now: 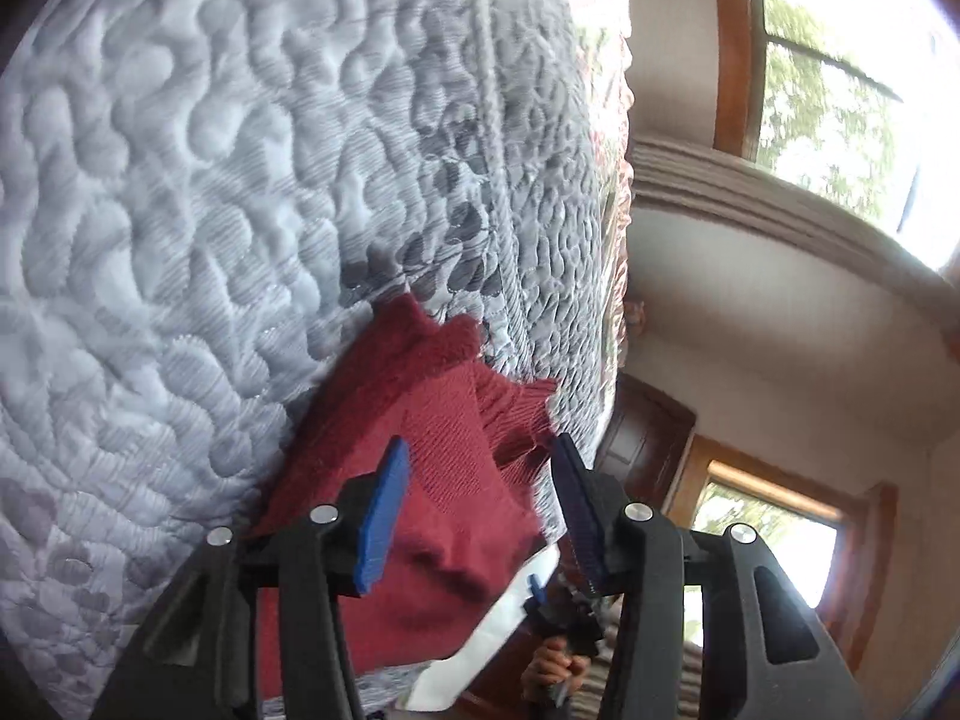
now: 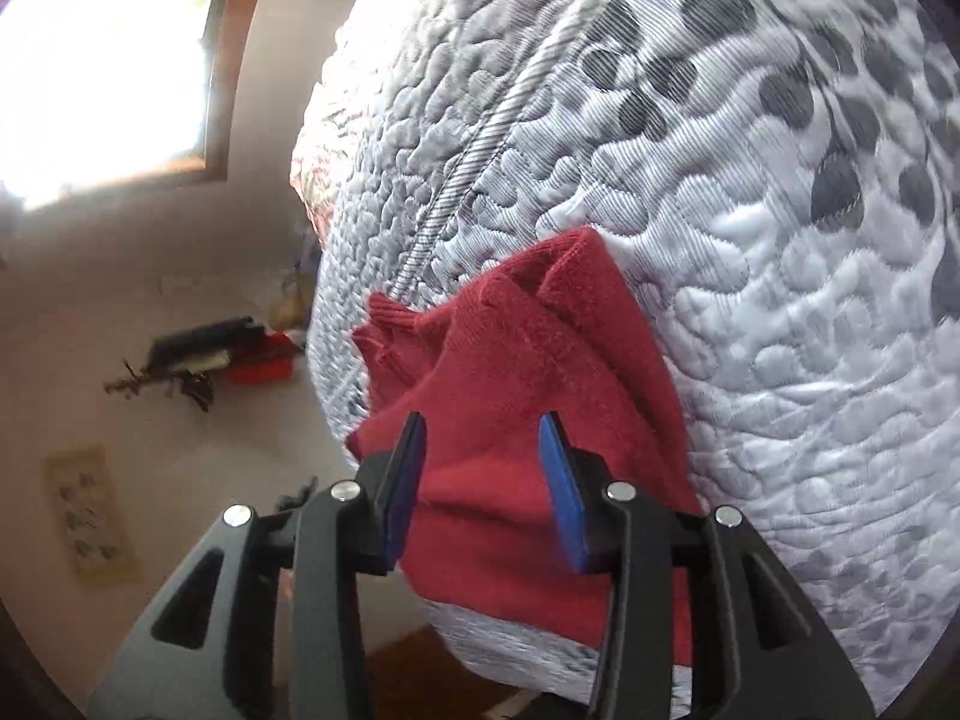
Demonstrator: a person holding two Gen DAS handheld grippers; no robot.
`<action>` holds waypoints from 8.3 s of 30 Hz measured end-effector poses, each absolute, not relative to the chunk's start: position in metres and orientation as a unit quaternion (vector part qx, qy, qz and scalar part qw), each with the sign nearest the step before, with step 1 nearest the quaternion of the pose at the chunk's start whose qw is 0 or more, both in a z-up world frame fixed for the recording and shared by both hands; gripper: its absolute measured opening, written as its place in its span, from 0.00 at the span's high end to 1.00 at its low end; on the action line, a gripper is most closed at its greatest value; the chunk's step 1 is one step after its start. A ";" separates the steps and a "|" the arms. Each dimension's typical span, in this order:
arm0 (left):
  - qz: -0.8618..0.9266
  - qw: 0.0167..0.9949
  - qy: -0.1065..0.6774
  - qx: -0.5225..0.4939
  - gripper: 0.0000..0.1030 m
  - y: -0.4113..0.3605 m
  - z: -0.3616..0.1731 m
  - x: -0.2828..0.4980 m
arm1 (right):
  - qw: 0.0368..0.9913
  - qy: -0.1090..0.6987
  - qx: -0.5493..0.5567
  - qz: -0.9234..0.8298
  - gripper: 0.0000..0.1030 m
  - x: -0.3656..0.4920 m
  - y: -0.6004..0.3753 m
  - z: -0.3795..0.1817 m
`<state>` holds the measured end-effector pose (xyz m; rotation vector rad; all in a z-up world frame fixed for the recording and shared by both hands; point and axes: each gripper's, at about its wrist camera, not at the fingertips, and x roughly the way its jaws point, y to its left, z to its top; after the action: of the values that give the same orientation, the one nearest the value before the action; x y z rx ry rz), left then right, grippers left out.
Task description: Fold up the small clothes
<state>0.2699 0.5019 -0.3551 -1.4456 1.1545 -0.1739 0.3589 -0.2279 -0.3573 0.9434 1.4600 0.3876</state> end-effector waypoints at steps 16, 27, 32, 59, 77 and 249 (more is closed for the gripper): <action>-0.139 0.736 0.605 -0.272 0.38 0.439 -0.325 0.314 | 0.776 0.605 0.061 0.168 0.58 0.357 -0.159 -0.356; -0.142 0.762 0.621 -0.115 0.70 0.398 -0.329 0.327 | 0.777 0.597 0.065 0.187 0.58 0.355 -0.149 -0.346; -0.133 0.758 0.629 -0.111 0.71 0.403 -0.333 0.330 | 0.782 0.595 0.069 0.172 0.52 0.358 -0.159 -0.345; -0.114 0.779 0.596 -0.155 0.94 0.410 -0.325 0.330 | 0.788 0.591 0.053 0.163 0.93 0.357 -0.161 -0.340; -0.130 0.817 0.532 -0.178 0.94 0.435 -0.263 0.388 | 0.820 0.541 0.110 0.152 0.94 0.413 -0.165 -0.292; -0.210 0.635 0.713 -0.211 0.80 0.152 -0.234 0.423 | 0.880 0.458 -0.021 0.126 0.71 0.222 0.042 -0.217</action>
<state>0.4230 0.1521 -0.2339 -0.4813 1.6291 -0.4804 0.2223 0.0421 -0.2170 -0.0430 0.9545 0.2632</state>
